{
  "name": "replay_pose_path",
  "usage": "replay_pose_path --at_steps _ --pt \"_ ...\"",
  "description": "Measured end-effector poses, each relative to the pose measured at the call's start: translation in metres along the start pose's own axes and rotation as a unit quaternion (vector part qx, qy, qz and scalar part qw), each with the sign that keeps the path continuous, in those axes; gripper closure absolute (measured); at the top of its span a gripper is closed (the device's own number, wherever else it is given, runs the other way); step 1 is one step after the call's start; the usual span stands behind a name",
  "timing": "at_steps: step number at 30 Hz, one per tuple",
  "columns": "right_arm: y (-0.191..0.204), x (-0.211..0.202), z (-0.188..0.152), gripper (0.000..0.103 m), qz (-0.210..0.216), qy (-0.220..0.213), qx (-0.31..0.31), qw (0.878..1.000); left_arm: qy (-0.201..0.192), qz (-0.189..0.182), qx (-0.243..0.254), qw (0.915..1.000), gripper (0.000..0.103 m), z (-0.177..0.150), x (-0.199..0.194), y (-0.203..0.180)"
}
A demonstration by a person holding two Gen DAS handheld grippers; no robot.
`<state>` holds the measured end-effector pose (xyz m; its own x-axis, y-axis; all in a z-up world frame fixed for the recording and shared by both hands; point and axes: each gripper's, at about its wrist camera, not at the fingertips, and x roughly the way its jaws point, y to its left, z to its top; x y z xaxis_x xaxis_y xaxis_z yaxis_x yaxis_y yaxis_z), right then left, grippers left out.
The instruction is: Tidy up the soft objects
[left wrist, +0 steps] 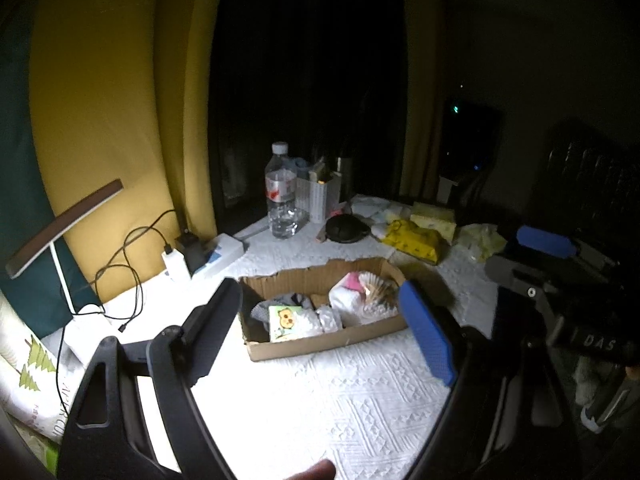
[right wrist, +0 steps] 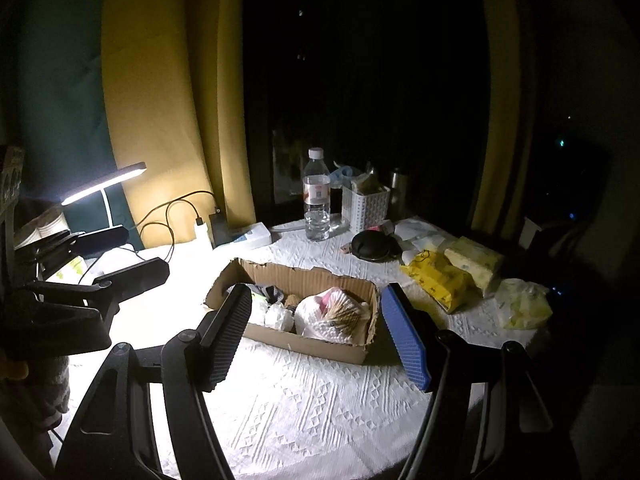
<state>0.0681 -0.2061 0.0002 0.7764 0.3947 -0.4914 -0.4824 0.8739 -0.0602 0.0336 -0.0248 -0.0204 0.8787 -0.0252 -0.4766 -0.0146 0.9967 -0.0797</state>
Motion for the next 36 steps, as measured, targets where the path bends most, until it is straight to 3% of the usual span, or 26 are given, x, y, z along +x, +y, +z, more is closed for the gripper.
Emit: replay_pose_path --at_steps 13,16,36 --pt "0.003 -0.025 -0.003 0.032 -0.013 -0.013 0.008 1.0 -0.018 -0.007 0.011 0.9997 0.019 0.003 -0.025 -0.008" --pt "0.002 -0.031 -0.005 0.032 -0.016 -0.015 0.01 1.0 -0.023 -0.009 0.011 0.9996 0.009 0.003 -0.03 -0.009" --pt "-0.006 -0.065 -0.023 0.032 -0.04 -0.023 0.027 0.999 -0.039 -0.019 0.028 0.9987 0.009 0.004 -0.055 -0.03"
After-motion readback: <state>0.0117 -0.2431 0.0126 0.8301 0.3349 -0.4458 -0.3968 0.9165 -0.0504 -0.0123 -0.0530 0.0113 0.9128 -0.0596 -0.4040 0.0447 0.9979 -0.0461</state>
